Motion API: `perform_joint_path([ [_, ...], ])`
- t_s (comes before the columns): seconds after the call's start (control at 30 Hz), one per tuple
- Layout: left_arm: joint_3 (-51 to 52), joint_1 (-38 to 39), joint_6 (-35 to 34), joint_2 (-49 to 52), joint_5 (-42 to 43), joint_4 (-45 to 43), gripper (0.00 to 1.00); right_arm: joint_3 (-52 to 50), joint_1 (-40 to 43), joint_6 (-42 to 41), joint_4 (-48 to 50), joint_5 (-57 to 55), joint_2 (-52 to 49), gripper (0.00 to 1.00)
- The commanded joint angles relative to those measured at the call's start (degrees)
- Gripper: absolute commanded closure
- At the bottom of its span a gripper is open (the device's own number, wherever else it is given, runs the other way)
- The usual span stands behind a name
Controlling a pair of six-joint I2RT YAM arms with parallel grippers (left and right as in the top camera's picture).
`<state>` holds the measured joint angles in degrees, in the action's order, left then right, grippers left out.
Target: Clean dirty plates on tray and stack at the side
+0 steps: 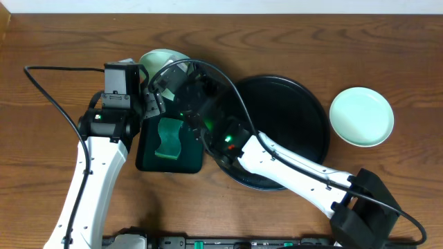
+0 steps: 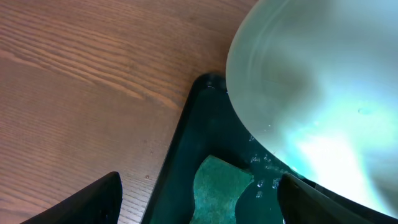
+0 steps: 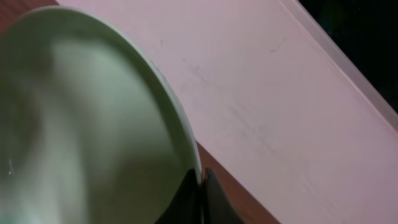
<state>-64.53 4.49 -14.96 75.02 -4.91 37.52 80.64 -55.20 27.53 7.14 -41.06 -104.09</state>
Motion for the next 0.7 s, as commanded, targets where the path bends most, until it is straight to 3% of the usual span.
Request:
perform_joint_path([
  [0.0, -0.3, -0.2, 0.1, 0.1, -0.9, 0.2, 0.2, 1.2, -0.3, 1.7, 0.4, -2.4, 1.2, 0.99],
  [0.67, -0.3, -0.2, 0.1, 0.1, -0.9, 0.2, 0.2, 1.2, -0.3, 4.9, 1.5, -2.4, 1.2, 0.99],
])
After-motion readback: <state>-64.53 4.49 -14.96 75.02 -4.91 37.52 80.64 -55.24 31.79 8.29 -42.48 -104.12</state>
